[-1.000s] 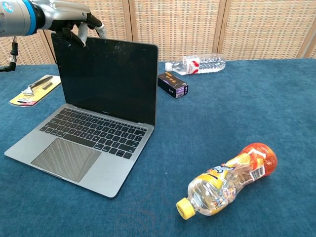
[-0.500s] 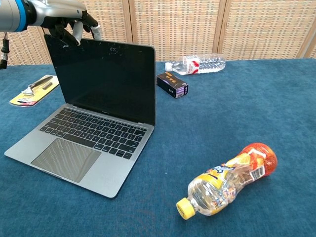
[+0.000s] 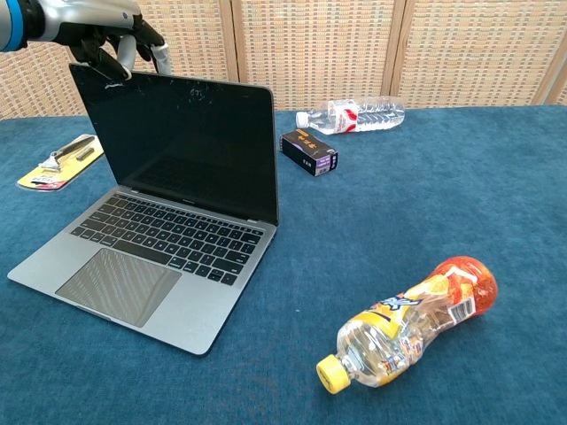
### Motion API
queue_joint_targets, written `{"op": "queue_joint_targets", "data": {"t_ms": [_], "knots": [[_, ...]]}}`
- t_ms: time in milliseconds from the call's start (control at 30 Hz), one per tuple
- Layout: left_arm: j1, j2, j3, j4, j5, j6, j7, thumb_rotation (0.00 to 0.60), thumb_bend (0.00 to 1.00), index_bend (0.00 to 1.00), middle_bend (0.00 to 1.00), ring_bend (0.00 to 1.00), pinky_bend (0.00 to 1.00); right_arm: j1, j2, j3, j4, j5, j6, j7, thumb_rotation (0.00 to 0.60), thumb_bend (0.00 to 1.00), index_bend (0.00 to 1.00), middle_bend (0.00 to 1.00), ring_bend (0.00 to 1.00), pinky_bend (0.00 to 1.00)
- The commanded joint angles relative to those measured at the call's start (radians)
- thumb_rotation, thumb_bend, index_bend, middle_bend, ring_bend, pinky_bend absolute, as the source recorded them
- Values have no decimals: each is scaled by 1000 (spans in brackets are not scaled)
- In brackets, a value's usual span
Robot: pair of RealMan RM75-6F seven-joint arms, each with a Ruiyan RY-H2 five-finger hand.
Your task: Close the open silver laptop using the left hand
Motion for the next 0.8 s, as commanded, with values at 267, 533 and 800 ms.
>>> {"op": "queue_joint_targets", "data": {"t_ms": [267,533,800], "knots": [[-7,51,4,-62,-26,-28,-19,600,1000,376,270,171,229,1,-1,-2,1,-1,-1,-2,600,53,0,0,0,0],[-10,75,15,-92,-32,-25,-18,600,1000,382,277,174,239,0,-1,-1,1,-1,1,-1,600,52,0,0,0,0],[-2,116,37,-133,-31,-54,-37,600,1000,385,279,175,240,1,-4,-3,1,-1,-1,-7,600,53,0,0,0,0]]}}
